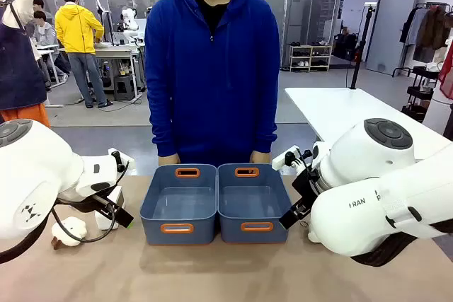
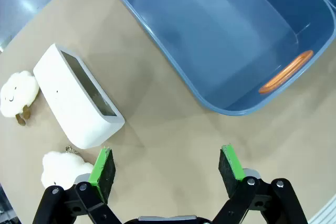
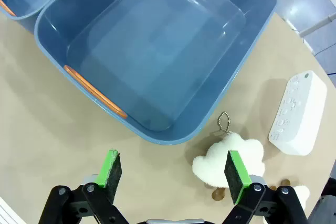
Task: Sort the digital clocks into the basket.
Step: Pick up the Digital clock from the table and place it into the empty Plastic storage basket.
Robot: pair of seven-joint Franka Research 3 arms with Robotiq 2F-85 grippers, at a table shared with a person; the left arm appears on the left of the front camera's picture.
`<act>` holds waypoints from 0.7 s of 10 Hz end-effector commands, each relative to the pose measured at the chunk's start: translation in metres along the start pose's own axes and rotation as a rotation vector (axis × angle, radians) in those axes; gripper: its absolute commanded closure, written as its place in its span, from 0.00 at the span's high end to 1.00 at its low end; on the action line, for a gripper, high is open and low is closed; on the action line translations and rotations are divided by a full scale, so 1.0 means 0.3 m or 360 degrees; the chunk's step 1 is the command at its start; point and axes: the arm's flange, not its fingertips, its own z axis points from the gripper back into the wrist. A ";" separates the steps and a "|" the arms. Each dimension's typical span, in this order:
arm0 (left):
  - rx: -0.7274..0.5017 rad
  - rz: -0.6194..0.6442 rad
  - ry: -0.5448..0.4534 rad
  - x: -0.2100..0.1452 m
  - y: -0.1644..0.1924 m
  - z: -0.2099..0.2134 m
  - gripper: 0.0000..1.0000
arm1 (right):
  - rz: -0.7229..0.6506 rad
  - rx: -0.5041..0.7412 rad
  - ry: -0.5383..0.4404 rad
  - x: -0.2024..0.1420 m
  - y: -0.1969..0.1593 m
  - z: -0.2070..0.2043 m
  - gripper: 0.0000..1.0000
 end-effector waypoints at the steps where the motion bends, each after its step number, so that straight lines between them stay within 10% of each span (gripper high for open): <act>1: 0.0000 -0.0001 0.0000 0.000 -0.001 0.000 1.00 | 0.0000 0.0000 0.0000 0.000 0.000 0.000 1.00; 7: 0.0000 -0.0001 0.0000 0.000 -0.001 0.000 1.00 | 0.0000 0.0000 0.0000 0.000 0.000 0.000 1.00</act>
